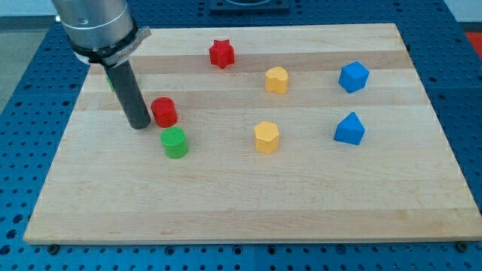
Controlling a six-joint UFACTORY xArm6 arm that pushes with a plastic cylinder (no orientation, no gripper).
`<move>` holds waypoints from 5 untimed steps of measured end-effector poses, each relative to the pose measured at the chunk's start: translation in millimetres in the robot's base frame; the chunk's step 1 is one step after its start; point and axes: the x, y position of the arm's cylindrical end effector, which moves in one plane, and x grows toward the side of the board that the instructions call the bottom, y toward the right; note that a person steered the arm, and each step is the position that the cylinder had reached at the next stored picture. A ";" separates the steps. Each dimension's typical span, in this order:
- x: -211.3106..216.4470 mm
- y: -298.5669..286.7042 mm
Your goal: Slide the red circle diagonal to the hexagon
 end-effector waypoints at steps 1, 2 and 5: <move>4.6 -0.9; 4.6 4.6; 4.6 22.6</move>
